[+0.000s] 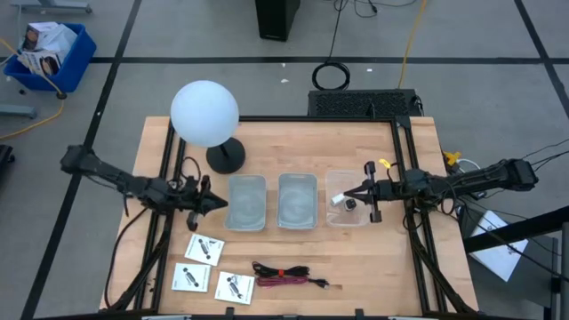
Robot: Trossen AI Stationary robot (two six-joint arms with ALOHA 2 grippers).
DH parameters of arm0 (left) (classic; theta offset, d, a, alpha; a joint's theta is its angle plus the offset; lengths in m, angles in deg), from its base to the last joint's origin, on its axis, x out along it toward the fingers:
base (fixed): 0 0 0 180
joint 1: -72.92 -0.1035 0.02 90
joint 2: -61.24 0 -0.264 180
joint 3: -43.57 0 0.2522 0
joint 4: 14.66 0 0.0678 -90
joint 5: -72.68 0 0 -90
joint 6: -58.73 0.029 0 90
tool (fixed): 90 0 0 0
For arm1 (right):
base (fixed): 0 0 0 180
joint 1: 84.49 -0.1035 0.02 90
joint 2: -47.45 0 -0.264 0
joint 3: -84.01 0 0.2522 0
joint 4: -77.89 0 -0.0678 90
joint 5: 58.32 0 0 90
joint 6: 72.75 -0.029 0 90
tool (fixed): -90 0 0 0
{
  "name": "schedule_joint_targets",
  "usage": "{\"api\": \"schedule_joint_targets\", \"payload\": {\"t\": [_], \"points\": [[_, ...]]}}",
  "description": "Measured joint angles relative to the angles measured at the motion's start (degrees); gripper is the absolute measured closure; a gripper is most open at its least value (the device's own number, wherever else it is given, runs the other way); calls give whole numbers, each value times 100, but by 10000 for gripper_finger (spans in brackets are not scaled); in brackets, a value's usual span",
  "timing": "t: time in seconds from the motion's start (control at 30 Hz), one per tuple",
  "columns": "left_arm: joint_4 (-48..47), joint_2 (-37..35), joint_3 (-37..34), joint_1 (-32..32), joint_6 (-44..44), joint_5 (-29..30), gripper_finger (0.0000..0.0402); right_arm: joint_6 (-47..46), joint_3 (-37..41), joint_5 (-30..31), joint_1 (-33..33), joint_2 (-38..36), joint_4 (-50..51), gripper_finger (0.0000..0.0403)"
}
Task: Pick and place items into bin
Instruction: Put the top black charger cable into the right gray bin
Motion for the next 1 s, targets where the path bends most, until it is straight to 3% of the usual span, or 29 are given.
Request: {"api": "schedule_joint_targets", "payload": {"t": [0.2,0.4,0.6,0.8,1.0], "points": [[-5,1653,914,405,163,608,397,-78,1,21,13,0,-126,402],[-288,3364,2396,807,577,771,393,-17,1,402,13,-2,-311,402],[-2191,5272,4594,1262,433,695,396,-37,1,472,13,-1,-290,399],[-4075,6935,6818,1297,-237,708,393,-87,1,472,13,-2,-290,398],[-5224,7918,8050,1210,-192,273,376,-124,1,472,13,-2,-307,396]]}}
